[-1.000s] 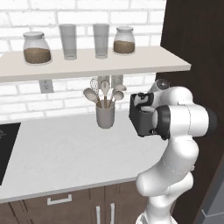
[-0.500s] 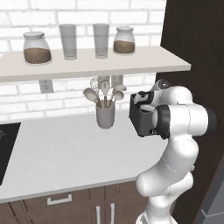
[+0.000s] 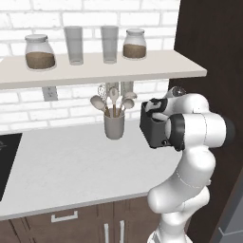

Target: Start the toaster. Once the lever pops up, take the bread to the plate on the dining counter.

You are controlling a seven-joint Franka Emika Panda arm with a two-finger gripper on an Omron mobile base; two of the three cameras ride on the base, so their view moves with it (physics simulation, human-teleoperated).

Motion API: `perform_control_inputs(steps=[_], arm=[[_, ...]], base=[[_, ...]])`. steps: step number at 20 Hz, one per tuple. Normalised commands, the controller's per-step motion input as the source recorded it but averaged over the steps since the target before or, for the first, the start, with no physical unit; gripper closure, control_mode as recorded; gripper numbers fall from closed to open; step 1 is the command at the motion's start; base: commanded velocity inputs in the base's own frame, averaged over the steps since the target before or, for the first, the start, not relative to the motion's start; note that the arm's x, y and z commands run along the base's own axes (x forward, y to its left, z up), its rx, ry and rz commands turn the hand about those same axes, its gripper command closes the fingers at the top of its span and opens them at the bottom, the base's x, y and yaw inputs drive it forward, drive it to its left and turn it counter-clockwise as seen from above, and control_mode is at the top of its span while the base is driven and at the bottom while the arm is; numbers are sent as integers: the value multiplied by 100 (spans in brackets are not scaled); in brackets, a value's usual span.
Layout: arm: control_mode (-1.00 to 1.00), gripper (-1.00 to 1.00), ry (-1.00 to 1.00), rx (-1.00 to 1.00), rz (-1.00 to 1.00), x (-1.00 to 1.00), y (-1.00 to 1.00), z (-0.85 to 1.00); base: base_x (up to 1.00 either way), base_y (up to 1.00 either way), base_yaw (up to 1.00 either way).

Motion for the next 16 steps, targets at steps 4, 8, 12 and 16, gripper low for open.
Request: perform_control_inputs(steps=[4,8,12,16], arm=[[-100,100,-5,-1,1,-11,6,0],[-100,100,-13,-3,3,-32,6,2],[-100,100,-19,-8,2,-3,23,12],[-100,100,-13,-14,0,0,51,41]], base=[[0,0,0],[0,0,0],[0,0,0],[0,0,0]])
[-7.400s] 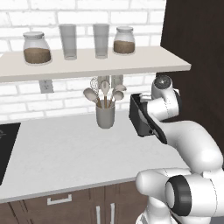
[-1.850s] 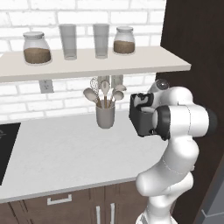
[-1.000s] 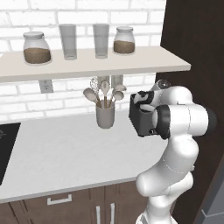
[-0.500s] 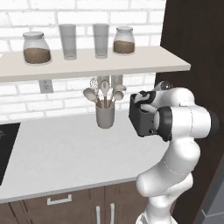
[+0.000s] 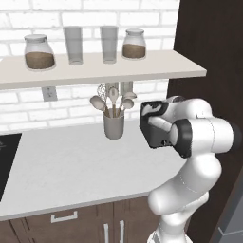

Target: Start the toaster. Once the lever pops up, take the bread to the plate on the dining counter.

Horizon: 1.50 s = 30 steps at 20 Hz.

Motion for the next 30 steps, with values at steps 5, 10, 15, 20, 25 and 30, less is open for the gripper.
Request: perform_control_inputs(steps=[5,10,15,20,25,30], arm=[[-100,100,-7,-12,0,0,32,43],[-100,100,-1,-4,0,3,8,77],[-100,100,1,0,0,2,18,86],[-100,100,2,0,0,-1,43,77],[-100,100,7,0,0,-31,43,54],[-100,100,8,0,0,-58,51,23]], base=[[0,0,0],[0,0,0],[0,0,0],[0,0,0],[0,0,0],[0,0,0]])
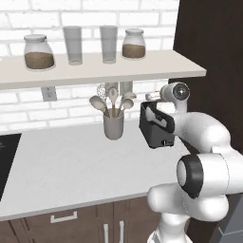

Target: Start the toaster. Once the lever pops up, take the bread to the plate on the dining counter.

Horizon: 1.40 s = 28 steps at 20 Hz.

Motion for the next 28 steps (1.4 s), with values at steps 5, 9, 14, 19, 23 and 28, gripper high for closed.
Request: perform_control_inputs(steps=[5,9,14,19,23,28], arm=[[-100,100,4,0,0,-58,48,33],[-100,100,4,0,0,-73,42,39],[-100,100,7,0,0,-99,31,25],[-100,100,3,0,0,-100,29,4],[-100,100,0,0,-6,-98,32,5],[-100,100,0,0,-15,-59,31,6]], base=[[0,0,0],[0,0,0],[0,0,0],[0,0,0],[0,0,0],[0,0,0]])
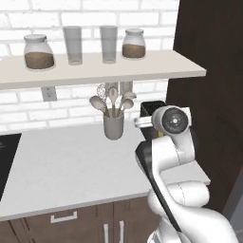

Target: Start the toaster. Once the lever pops up, take the bread to the plate on the dining counter.

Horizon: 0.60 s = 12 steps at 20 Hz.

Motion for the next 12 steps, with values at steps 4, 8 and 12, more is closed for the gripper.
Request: perform_control_inputs(steps=[4,8,12], arm=[[-100,100,0,2,-21,-61,9,0],[-100,100,0,1,-10,-13,0,0],[-100,100,0,0,0,0,0,0]], base=[[0,0,0],[0,0,0],[0,0,0]])
